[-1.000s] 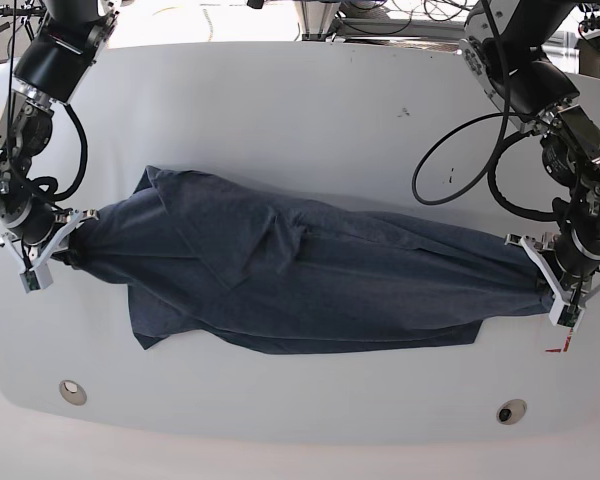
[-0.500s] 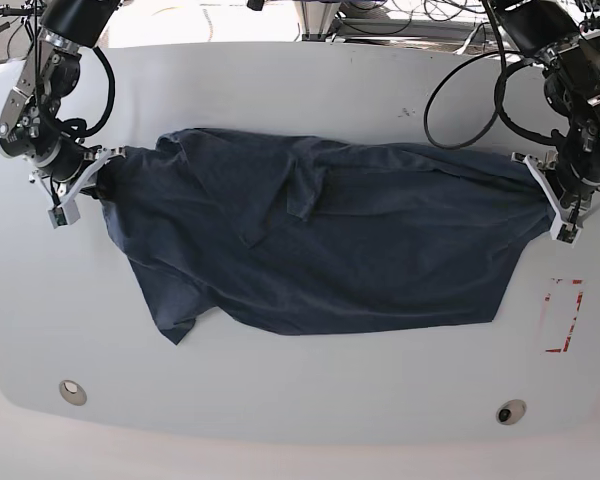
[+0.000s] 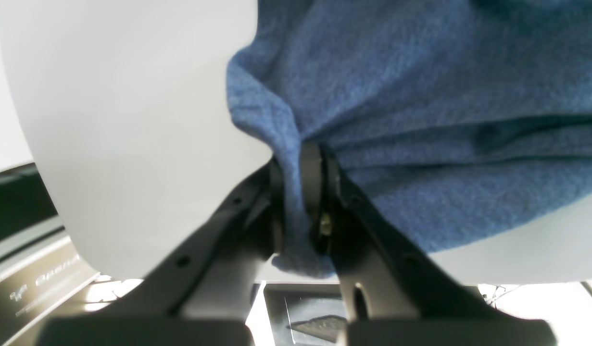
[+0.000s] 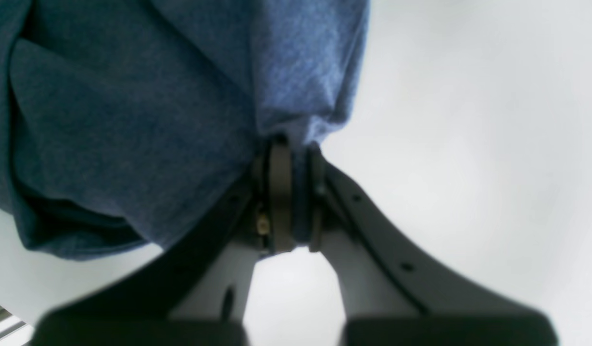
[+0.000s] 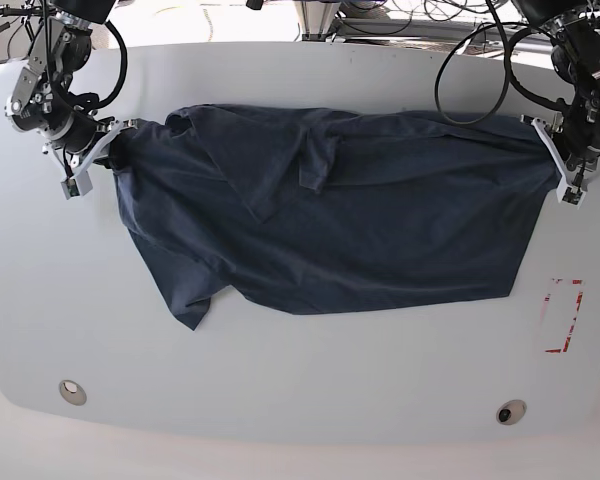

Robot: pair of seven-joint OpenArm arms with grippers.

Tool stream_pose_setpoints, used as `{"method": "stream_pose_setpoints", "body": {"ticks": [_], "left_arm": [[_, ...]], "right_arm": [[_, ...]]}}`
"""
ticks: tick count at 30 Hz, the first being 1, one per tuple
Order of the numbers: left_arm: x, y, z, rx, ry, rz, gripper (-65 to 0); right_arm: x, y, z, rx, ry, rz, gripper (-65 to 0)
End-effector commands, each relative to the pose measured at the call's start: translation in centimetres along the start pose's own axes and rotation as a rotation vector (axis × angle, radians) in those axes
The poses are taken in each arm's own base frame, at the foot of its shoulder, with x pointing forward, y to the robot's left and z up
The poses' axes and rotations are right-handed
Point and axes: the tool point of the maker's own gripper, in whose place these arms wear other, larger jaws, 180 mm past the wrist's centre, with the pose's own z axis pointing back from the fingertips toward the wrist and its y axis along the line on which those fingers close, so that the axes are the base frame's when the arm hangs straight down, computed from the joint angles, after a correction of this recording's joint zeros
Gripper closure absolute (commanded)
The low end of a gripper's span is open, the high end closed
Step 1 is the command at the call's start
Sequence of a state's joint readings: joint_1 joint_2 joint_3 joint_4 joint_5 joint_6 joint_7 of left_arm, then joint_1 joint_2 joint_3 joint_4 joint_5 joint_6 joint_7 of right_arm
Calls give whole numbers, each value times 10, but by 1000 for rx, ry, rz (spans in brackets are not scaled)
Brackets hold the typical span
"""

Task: Fold the T-shirt properly
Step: 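Lay the shirt down by sweeping both grippers back across the table, then adjust the right gripper's hold on the shirt edge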

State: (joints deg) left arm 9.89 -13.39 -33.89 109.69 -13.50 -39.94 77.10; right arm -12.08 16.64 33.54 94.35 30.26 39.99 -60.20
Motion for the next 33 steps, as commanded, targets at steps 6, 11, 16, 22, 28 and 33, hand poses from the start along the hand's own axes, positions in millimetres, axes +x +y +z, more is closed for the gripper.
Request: {"method": "stream_pose_setpoints", "body": {"ticks": [6, 11, 16, 22, 28, 33], "left_arm": [[-3, 20, 10, 57, 1, -11, 0], [-4, 21, 10, 58, 4, -13, 0], [-4, 25, 12, 68, 6, -20, 0], [-3, 28, 13, 75, 6, -25, 0], [-3, 29, 13, 77, 6, -25, 0], [-3, 28, 13, 74, 5, -24, 0]], "right_arm": [[-2, 4, 3, 3, -24, -10, 0], [-8, 5, 3, 6, -13, -15, 0], [-8, 6, 3, 8, -13, -14, -16], [-3, 6, 6, 6, -31, -7, -217], [17, -5, 20, -50, -125, -45, -480], [37, -22, 23, -90, -199, -132, -577]]}}
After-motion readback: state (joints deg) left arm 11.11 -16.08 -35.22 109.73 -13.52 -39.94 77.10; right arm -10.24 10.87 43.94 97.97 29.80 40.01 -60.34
